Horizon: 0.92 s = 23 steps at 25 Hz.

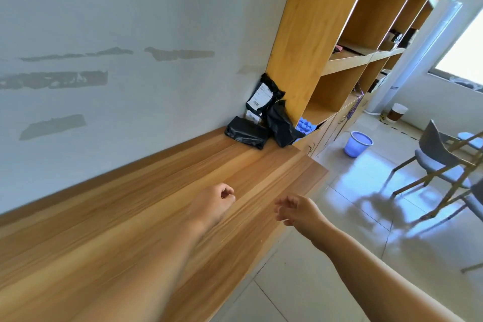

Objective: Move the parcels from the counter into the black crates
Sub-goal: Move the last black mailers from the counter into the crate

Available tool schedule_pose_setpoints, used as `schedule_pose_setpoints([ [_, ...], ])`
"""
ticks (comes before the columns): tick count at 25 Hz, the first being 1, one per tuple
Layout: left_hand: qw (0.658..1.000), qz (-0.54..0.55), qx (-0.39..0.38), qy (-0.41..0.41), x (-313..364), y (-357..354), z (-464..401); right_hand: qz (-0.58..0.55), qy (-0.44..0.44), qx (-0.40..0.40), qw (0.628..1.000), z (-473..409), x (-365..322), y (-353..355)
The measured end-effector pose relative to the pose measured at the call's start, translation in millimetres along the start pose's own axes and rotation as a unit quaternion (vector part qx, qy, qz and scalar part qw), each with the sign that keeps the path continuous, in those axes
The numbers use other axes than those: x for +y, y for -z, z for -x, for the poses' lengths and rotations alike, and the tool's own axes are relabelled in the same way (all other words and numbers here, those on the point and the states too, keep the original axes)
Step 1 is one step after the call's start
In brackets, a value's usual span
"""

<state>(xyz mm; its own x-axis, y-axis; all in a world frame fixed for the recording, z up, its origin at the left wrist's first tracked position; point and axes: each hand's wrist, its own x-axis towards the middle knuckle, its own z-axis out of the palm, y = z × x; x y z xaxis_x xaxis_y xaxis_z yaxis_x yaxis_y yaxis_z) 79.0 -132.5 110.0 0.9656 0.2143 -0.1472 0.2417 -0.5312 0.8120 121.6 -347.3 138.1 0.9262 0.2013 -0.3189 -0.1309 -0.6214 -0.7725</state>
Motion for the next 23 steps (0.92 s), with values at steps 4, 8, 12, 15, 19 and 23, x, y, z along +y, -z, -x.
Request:
schedule_pose_setpoints([
  [4,1.000,0.024,0.014,0.012,7,-4,-61,-0.006,-0.006,0.005,1.000,-69,-6,28],
  [8,0.999,0.014,0.026,0.043,2,-11,-103,0.008,-0.024,-0.017,1.000,-130,5,43],
  [12,0.995,0.006,0.048,0.086,-5,-15,-139,0.029,-0.036,-0.036,0.998,-198,21,56],
  [15,0.989,0.002,0.075,0.127,-5,-30,-173,0.052,-0.023,-0.081,0.995,-255,30,66],
  [19,0.978,0.009,0.128,0.163,17,-59,-234,0.081,0.020,-0.130,0.988,-339,29,91],
  [23,0.971,0.025,0.146,0.188,51,-92,-292,0.128,0.070,-0.173,0.974,-414,23,119],
])
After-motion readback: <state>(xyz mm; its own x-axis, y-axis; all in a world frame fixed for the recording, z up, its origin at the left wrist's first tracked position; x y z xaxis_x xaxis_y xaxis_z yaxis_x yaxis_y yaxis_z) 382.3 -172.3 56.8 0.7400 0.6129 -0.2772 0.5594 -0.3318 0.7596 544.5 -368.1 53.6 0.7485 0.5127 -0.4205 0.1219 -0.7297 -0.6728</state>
